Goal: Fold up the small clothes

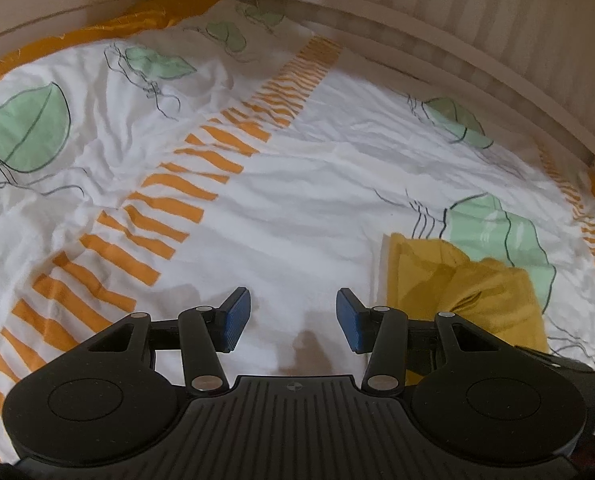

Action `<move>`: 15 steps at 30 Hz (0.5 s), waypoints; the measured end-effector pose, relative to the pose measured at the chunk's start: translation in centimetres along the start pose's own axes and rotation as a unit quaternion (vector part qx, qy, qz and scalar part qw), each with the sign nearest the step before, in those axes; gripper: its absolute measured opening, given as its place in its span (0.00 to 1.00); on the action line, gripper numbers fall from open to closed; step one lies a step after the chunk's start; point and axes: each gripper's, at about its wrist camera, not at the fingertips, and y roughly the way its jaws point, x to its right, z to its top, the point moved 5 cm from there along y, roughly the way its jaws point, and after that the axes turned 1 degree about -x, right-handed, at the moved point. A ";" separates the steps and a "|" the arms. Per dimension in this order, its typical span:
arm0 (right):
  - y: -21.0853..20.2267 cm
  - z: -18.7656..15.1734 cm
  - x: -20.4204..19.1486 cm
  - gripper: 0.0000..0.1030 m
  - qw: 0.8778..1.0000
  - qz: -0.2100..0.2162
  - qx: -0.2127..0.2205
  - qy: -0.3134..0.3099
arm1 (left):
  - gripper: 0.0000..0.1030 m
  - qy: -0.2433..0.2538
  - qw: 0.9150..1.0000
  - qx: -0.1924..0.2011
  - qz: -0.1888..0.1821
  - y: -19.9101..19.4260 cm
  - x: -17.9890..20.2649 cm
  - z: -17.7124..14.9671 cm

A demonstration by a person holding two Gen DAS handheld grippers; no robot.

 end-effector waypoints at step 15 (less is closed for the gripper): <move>-4.5 1.3 0.6 0.85 0.996 0.066 0.042 0.032 | 0.45 -0.006 1.000 0.008 0.006 -0.1 -0.8 0.4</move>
